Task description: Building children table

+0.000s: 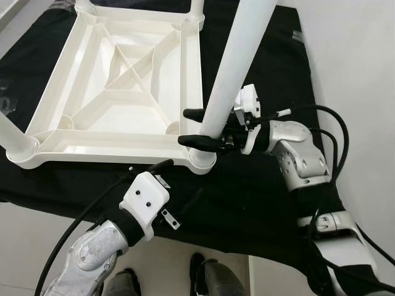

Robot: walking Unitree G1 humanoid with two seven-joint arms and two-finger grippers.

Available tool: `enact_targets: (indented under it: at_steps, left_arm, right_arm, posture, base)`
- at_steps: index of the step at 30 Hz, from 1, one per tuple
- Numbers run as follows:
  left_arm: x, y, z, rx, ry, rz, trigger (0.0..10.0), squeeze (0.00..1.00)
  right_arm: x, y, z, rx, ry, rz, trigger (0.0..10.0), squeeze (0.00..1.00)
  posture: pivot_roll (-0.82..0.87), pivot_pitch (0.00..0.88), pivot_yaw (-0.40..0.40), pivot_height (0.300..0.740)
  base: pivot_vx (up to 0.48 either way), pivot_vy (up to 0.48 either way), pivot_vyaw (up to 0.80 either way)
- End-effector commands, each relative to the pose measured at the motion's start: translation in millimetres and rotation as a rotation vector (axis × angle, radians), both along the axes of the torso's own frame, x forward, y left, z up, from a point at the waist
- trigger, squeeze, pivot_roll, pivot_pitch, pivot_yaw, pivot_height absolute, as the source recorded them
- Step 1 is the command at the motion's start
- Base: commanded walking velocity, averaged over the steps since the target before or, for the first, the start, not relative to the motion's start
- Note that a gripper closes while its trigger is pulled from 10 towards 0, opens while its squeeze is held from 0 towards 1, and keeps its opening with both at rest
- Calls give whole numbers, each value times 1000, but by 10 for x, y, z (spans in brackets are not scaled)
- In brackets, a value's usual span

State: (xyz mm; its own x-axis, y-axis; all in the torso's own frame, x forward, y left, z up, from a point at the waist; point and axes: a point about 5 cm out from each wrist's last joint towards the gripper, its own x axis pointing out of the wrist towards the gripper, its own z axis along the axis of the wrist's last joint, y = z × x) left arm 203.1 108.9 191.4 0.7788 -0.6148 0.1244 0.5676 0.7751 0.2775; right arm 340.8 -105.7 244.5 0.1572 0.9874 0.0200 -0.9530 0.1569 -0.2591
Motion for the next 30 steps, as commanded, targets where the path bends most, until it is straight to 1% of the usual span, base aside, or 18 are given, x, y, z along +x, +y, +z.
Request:
enact_targets:
  at_steps: [1, 5, 10, 12, 14, 16, 17, 18, 19, 20, 21, 22, 23, 24, 25, 27, 28, 30]
  left_arm:
    - [-36, -23, -20, 4, 9, -11, 10000, 0]
    - [-45, -17, -26, 7, 11, -7, 10000, 0]
    - [-48, -20, -34, 9, 13, -9, 10000, 0]
    - [-46, -21, -31, 5, 13, -10, 10000, 0]
    - [-46, -15, -36, 4, 16, -11, 10000, 0]
    - [-47, -10, -46, 4, 21, -15, 10000, 0]
    - [-46, -9, -49, 2, 24, -19, 10000, 0]
    - [-46, -11, -50, 1, 26, -23, 10000, 0]
    - [-46, -11, -50, 1, 26, -23, 10000, 0]
    - [-47, -19, -49, 0, 27, -28, 10000, 0]
    - [-47, -25, -49, -1, 28, -31, 10000, 0]
    - [-47, -25, -49, -1, 28, -31, 10000, 0]
    - [-46, -23, -53, 2, 28, -34, 10000, 0]
    - [-42, -26, -52, -4, 29, -34, 10000, 0]
    - [-38, -32, -55, 1, 29, -38, 10000, 0]
    - [-31, -41, -54, 3, 26, -41, 10000, 0]
    - [-26, -49, -52, 3, 23, -44, 10000, 0]
    - [-21, -54, -50, 4, 20, -47, 10000, 0]
  right_arm:
    - [11, -22, -14, 3, 4, 13, 0, 0]
    - [30, -69, -93, -22, 30, 42, 0, 0]
    - [26, -110, -171, -40, 34, 30, 0, 0]
    - [34, -157, -215, -30, 25, -40, 0, 0]
    - [27, -221, -302, -21, 23, -186, 0, 0]
    - [-11, -212, -440, -7, 55, -405, 0, 0]
    - [4, -215, -521, -21, 31, -658, 0, 0]
    - [-46, -266, -610, -30, 14, -966, 0, 0]
    - [-46, -266, -610, -30, 14, -966, 0, 0]
    - [-204, -240, -709, -12, 60, -1092, 0, 0]
    - [-326, -232, -766, 4, 103, -1159, 0, 0]
    - [-326, -232, -766, 4, 103, -1159, 0, 0]
    - [-475, 3, -804, -8, 109, -1028, 0, 0]
    - [-529, 141, -792, -17, 77, -919, 0, 0]
    - [-517, 188, -783, -13, 67, -876, 0, 0]
    - [-467, 192, -784, -23, 52, -848, 0, 0]
    - [-430, 162, -777, -27, 48, -860, 0, 0]
    - [-434, 163, -771, -36, 47, -891, 0, 0]
  posture:
    - [132, 271, -136, 740]
    - [129, 274, -139, 740]
    - [129, 274, -139, 740]
    - [116, 275, -141, 740]
    - [93, 277, -134, 740]
    - [80, 272, -128, 740]
    - [69, 277, -127, 740]
    - [62, 278, -128, 740]
    - [62, 278, -128, 740]
    - [71, 280, -126, 740]
    - [71, 280, -126, 740]
    - [71, 280, -126, 740]
    - [76, 276, -110, 740]
    - [64, 263, -103, 740]
    - [68, 264, -106, 740]
    - [80, 260, -117, 740]
    - [79, 255, -119, 740]
    - [79, 255, -119, 740]
  base:
    - [0, 0, 0]
    - [0, 0, 0]
    - [0, 0, 0]
    - [0, 0, 0]
    - [0, 0, 0]
    - [0, 0, 0]
    - [0, 0, 0]
    - [0, 0, 0]
    - [0, 0, 0]
    - [0, 0, 0]
    - [0, 0, 0]
    - [0, 0, 0]
    - [0, 0, 0]
    - [0, 0, 0]
    - [0, 0, 0]
    - [0, 0, 0]
    - [0, 0, 0]
    - [0, 0, 0]
